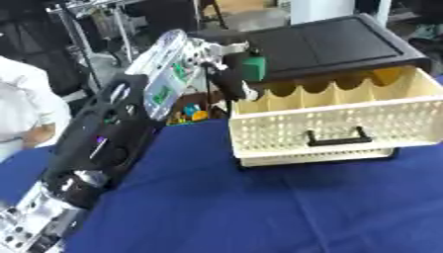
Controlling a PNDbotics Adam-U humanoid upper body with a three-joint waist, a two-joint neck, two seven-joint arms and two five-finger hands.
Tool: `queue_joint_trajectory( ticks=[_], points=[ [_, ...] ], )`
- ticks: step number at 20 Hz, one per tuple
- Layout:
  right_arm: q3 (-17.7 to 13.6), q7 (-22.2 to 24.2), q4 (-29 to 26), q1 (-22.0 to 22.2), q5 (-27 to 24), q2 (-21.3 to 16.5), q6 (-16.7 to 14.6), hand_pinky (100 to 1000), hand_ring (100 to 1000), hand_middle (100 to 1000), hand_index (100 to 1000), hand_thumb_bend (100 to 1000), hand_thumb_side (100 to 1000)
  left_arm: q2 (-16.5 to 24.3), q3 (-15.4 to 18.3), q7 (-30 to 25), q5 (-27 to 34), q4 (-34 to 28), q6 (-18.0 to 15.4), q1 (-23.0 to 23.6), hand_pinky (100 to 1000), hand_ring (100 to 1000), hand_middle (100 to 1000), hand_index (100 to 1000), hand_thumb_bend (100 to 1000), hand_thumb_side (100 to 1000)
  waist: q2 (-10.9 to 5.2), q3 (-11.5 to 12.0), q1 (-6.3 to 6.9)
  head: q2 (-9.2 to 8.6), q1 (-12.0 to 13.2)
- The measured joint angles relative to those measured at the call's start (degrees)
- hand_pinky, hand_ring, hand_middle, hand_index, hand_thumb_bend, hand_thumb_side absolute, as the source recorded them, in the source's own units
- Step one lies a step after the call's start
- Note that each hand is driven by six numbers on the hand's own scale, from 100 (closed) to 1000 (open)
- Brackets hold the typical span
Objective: Pick up objects from table and place into drawer.
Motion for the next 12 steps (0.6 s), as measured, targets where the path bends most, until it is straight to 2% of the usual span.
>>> queue_joint_trajectory(
  ticks=[1,4,12],
  points=[
    [0.0,0.0,0.0,0.0,0.0,0.0,0.0,330,471,435,721,146,744,0.0,0.0,-0.2,-0.2,0.0,-0.1,0.0,705,893,862,981,375,382,0.0,0.0,0.0,0.0,0.1],
    [0.0,0.0,0.0,0.0,-0.1,0.0,0.0,330,471,435,720,146,744,0.0,0.0,-0.7,-0.7,0.0,-0.4,0.0,719,900,857,967,479,462,0.0,0.0,0.0,0.0,0.2],
    [0.0,0.0,0.0,0.3,-0.2,0.1,0.0,331,473,436,721,146,745,0.0,0.0,-0.8,-0.9,-0.3,-0.6,0.0,713,888,822,919,385,453,-0.34,0.3,-0.09,0.22,0.1]
  ],
)
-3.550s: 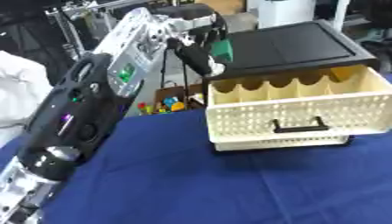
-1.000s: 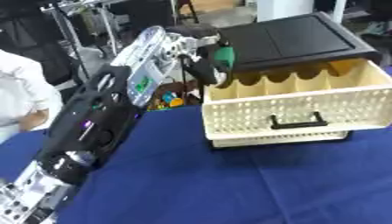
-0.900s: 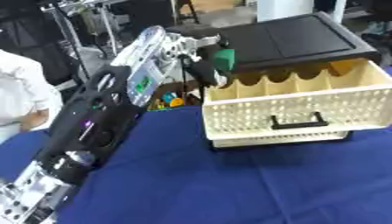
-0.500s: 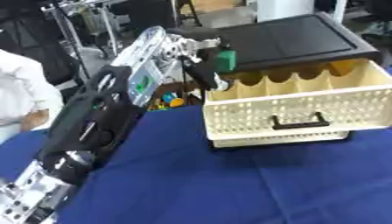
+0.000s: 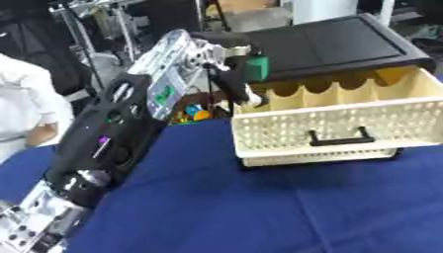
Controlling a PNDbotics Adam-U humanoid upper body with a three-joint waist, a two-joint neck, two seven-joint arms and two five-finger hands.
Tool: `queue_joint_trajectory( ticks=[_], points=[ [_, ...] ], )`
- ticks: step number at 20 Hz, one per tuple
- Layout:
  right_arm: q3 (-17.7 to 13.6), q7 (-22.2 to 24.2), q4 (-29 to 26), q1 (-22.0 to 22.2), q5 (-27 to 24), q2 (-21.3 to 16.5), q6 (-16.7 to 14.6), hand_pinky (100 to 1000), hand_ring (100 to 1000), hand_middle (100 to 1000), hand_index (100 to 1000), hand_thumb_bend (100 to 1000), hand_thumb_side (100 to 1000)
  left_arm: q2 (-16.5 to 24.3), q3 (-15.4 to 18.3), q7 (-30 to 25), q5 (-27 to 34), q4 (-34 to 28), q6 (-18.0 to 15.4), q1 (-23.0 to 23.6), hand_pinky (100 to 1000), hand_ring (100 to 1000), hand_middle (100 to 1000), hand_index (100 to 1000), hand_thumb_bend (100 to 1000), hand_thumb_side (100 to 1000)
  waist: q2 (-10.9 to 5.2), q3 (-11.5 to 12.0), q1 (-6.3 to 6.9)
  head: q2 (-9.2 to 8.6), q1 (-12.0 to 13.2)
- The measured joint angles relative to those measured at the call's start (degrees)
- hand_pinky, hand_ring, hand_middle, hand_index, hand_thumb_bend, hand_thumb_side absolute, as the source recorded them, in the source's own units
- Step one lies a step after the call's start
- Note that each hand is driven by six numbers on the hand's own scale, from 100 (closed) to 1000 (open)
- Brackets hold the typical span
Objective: Pick up objects from table and place into drawer.
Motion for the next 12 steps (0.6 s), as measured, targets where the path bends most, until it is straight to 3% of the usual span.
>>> queue_joint_trajectory(
  ticks=[12],
  points=[
    [0.0,0.0,0.0,0.0,-0.1,0.4,0.0,333,478,443,721,142,744,0.0,-0.5,-1.6,0.9,-0.7,0.5,0.0,710,873,787,917,335,460,-0.92,0.5,-0.55,0.82,-0.4]
  ],
)
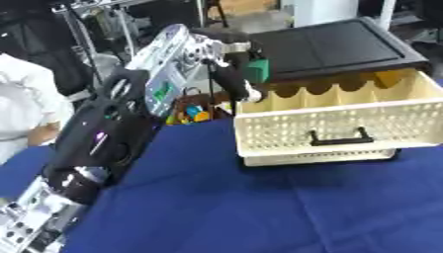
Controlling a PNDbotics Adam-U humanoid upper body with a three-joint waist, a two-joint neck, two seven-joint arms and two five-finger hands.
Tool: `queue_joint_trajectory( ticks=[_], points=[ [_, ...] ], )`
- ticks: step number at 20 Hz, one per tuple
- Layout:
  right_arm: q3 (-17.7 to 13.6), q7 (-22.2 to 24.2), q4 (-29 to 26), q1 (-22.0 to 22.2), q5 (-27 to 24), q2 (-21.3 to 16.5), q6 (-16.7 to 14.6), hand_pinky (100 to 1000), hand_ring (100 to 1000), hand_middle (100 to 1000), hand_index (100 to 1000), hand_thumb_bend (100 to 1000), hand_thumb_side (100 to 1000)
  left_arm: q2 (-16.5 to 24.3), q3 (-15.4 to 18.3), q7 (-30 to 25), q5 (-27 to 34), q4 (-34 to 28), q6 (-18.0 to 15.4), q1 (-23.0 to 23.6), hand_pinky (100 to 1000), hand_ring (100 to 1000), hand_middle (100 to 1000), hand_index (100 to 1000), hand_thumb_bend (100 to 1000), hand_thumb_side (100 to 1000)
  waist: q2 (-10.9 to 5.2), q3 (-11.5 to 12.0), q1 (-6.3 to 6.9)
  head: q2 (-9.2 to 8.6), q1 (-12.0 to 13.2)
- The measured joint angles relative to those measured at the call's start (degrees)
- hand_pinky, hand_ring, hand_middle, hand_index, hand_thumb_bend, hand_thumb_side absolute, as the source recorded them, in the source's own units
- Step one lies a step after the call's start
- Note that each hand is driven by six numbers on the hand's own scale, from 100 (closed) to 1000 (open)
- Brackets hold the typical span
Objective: Pick up objects from table and place into drawer.
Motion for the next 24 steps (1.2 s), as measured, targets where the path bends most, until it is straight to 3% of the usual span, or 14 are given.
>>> queue_joint_trajectory(
  ticks=[24],
  points=[
    [-0.4,-0.1,0.0,0.0,-0.4,0.1,0.1,335,482,447,717,137,741,0.0,-1.7,-5.6,5.4,-1.6,2.3,0.0,689,827,759,926,306,494,-0.92,0.7,-0.38,0.53,-1.0]
  ],
)
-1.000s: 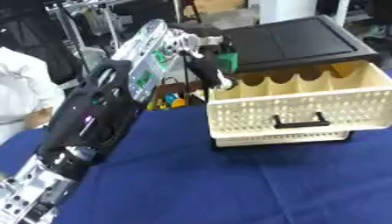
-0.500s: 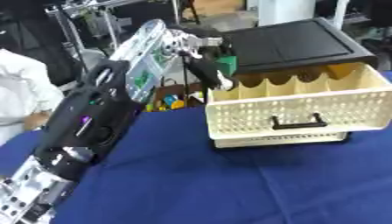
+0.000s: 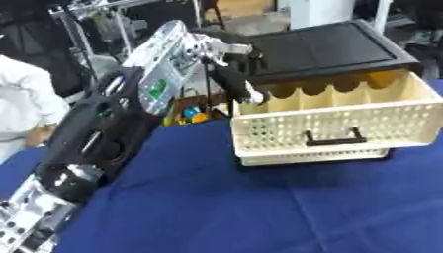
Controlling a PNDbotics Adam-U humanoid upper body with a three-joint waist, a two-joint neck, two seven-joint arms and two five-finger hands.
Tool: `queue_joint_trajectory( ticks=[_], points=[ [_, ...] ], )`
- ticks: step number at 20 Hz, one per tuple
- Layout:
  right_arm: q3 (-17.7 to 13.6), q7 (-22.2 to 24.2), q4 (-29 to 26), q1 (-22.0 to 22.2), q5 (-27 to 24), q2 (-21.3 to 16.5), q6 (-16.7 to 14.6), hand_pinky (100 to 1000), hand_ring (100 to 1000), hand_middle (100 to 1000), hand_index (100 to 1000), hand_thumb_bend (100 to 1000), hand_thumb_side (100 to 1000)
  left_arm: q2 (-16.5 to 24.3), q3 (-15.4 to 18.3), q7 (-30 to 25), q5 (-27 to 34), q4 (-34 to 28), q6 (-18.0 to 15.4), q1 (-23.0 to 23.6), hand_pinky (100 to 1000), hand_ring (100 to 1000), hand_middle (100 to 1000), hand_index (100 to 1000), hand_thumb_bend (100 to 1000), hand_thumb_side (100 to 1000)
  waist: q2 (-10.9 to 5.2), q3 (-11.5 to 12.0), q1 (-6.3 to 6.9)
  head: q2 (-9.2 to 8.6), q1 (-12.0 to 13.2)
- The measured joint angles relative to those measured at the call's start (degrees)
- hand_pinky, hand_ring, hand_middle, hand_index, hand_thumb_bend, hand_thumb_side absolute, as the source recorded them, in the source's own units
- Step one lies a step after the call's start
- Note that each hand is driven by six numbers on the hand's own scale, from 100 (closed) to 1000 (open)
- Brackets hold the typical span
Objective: Pick up objects from table and place into drawer.
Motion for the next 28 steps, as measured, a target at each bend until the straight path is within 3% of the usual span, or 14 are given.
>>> queue_joint_trajectory(
  ticks=[3,4,5,6,7,10,14,19,23,28],
  points=[
    [0.0,0.0,0.0,0.0,0.0,0.1,0.0,334,482,446,717,136,741,0.0,-0.1,0.2,0.1,-0.8,0.3,0.0,744,861,791,942,341,517,-0.24,0.1,-0.08,0.02,0.0],
    [0.0,0.0,0.0,0.0,0.0,0.1,0.0,335,483,448,716,135,741,0.0,0.0,0.6,0.0,-1.3,0.4,0.0,804,895,835,976,418,610,-0.42,0.1,-0.08,0.05,0.0],
    [0.0,0.0,0.0,0.1,0.0,0.1,0.0,335,482,447,716,136,742,0.0,0.2,1.2,-0.2,-1.9,0.3,-0.1,823,913,857,992,560,703,-0.67,0.2,-0.1,0.12,0.0],
    [0.0,0.0,0.0,0.4,0.0,0.1,0.1,335,483,447,716,135,742,0.2,0.7,1.9,-0.7,-2.8,0.2,-0.6,810,908,851,994,652,750,-0.89,0.4,-0.18,0.35,0.0],
    [0.0,-0.1,0.0,0.6,0.0,0.1,0.1,335,483,448,716,135,742,0.5,1.5,2.6,-1.3,-3.9,0.2,-1.7,806,914,857,1000,667,746,-1.11,0.6,-0.33,0.56,0.0],
    [0.0,-0.1,0.0,1.0,0.0,0.1,0.2,335,484,449,716,134,742,2.3,5.1,5.1,-3.5,-7.9,1.2,-4.7,797,896,836,996,622,805,-1.62,1.0,-0.59,1.15,-0.1],
    [-0.2,-0.1,0.0,1.2,0.0,0.1,0.2,336,484,450,716,134,743,3.1,10.1,8.6,-6.8,-13.5,2.6,-4.0,783,884,827,996,585,804,-1.81,1.2,-0.6,2.01,-0.3],
    [-0.3,-0.1,0.0,1.5,0.0,0.1,0.2,338,489,454,716,131,743,3.1,11.6,12.9,-10.4,-20.4,4.9,-2.0,730,849,798,986,584,771,-2.17,1.6,-0.89,3.08,-0.4],
    [-0.5,-0.1,0.0,1.5,0.0,0.1,0.2,341,493,458,715,131,746,3.3,14.6,16.2,-9.7,-26.0,7.7,-1.2,706,833,783,986,577,800,-2.67,2.3,-1.71,4.09,-0.9],
    [-0.6,-0.1,0.0,1.5,0.0,-0.3,0.3,364,504,467,722,134,765,5.0,20.5,20.5,-6.0,-33.0,11.7,3.6,669,809,759,988,562,864,-2.69,3.5,-2.47,5.51,-2.5]
  ],
)
